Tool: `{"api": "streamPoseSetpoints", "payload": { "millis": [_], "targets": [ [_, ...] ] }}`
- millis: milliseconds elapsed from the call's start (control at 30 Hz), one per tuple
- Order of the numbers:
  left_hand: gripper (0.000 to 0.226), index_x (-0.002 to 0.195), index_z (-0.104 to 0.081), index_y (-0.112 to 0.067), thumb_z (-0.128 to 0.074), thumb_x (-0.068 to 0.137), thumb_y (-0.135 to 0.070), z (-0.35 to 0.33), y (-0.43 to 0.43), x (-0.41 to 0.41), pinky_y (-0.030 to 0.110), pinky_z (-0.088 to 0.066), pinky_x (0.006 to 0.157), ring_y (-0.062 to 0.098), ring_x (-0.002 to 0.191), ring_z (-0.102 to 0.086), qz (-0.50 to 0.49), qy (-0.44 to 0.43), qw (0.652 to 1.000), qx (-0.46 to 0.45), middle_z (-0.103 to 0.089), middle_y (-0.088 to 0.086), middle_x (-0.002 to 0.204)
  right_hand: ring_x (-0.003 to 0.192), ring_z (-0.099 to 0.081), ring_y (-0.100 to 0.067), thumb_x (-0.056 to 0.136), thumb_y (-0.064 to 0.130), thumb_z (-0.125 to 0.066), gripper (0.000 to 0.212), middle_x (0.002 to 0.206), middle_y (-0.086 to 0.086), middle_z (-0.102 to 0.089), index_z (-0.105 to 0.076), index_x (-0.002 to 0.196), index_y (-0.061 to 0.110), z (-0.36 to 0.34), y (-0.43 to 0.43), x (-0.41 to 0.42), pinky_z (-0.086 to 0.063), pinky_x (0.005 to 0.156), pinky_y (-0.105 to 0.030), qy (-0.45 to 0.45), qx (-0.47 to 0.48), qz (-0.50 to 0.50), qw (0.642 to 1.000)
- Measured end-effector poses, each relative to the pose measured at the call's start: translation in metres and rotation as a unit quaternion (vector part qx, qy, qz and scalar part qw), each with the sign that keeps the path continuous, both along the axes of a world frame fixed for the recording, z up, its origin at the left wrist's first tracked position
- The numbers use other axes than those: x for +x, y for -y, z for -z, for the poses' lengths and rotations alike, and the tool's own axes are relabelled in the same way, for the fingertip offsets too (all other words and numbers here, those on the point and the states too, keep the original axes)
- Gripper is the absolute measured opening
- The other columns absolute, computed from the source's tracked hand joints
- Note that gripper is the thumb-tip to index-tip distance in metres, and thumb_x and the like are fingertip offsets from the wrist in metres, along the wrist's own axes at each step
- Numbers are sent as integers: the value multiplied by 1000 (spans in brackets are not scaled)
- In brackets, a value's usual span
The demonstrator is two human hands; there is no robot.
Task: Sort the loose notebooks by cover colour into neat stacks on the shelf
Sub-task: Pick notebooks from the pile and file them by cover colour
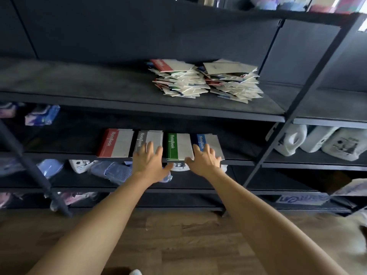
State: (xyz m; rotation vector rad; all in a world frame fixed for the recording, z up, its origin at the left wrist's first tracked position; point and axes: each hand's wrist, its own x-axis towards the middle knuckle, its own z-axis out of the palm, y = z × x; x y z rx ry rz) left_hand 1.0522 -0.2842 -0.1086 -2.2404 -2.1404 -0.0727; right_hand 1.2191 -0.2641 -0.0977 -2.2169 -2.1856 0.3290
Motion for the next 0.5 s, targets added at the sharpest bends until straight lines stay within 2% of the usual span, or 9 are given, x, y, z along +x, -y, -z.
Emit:
{"api": "streamPoseSetpoints", "payload": {
  "millis": [167, 300, 500],
  "targets": [
    [71, 143, -27, -17, -40, 89, -62, -49, -3, 12, 46, -25, 108, 32, 142, -11, -4, 23, 999, 36, -15, 12, 153, 139, -19, -33, 94, 49, -42, 58, 149, -12, -19, -27, 143, 23, -51, -7, 4, -22, 106, -56, -30, 51, -11, 998],
    [70, 142, -28, -18, -39, 89, -62, -82, -15, 12, 45, -25, 107, 30, 142, -13, -17, 30, 996, 81, -17, 11, 153, 138, -19, -35, 94, 50, -42, 58, 149, -12, -19, -29, 143, 22, -79, -22, 2, -22, 107, -57, -33, 83, -26, 996],
    [71, 144, -27, -19, -40, 89, -62, -99, -57, -8, 44, -26, 107, 30, 141, -15, -38, 22, 994, 100, -18, 10, 153, 139, -17, -34, 93, 51, -44, 59, 150, -12, -19, -29, 143, 22, -97, -65, -19, -22, 107, -55, -29, 103, -53, 993]
  ]
}}
